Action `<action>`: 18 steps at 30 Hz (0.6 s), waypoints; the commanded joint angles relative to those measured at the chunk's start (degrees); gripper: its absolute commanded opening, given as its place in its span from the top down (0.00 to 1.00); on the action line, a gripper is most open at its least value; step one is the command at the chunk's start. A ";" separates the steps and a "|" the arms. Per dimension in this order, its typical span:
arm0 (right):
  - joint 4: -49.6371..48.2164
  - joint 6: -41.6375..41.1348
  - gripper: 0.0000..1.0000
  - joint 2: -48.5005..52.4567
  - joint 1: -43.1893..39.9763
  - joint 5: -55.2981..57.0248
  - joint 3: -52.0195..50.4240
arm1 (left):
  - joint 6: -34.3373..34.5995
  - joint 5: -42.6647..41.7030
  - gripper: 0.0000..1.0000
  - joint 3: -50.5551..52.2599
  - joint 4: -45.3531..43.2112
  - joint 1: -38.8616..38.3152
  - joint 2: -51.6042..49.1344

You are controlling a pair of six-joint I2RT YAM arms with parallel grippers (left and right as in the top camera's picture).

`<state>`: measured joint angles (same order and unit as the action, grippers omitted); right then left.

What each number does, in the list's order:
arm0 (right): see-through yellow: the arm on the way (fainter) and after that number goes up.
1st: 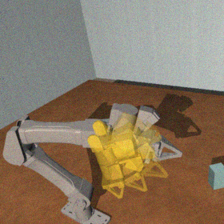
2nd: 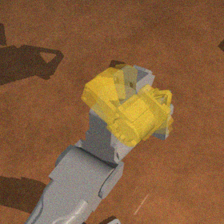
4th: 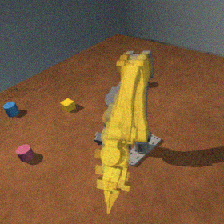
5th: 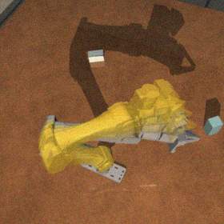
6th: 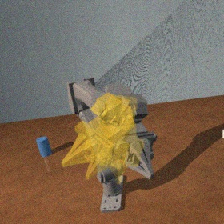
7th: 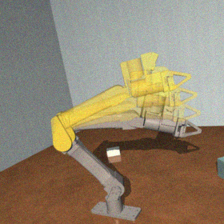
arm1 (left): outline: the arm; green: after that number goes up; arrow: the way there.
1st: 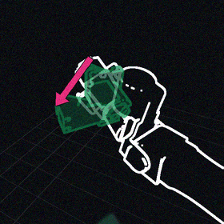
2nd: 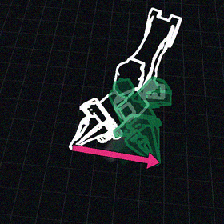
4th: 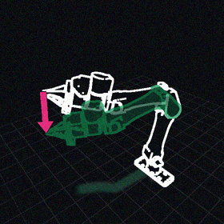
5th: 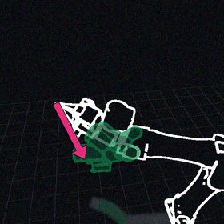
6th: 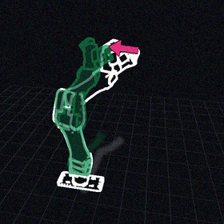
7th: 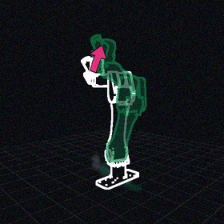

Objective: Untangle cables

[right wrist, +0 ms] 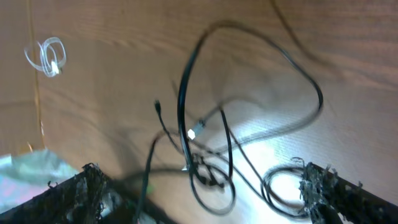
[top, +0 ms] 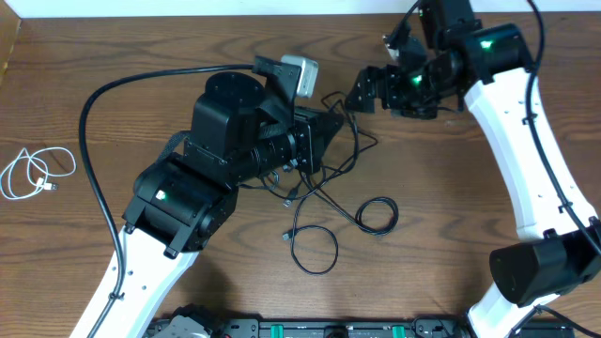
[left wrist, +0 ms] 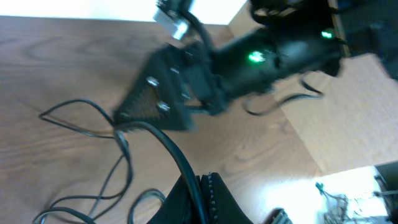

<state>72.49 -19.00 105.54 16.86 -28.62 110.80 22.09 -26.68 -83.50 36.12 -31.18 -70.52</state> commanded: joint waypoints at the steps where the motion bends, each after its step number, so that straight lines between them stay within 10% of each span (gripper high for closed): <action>1: -3.06 -6.34 0.02 -0.28 -0.52 -0.83 -1.14 | -2.36 -3.39 0.92 -0.48 2.16 0.20 0.33; 10: -4.83 -10.25 0.02 -0.20 -0.79 -0.22 -3.04 | -7.04 -10.19 0.92 -0.48 1.49 0.20 0.35; 18: -4.11 -10.64 0.28 -0.20 2.25 1.73 -9.64 | -7.06 -9.66 0.92 -0.48 -1.31 0.22 0.33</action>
<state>68.10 -29.10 105.56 18.15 -27.59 103.11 16.40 -35.27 -83.50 35.46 -31.18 -70.52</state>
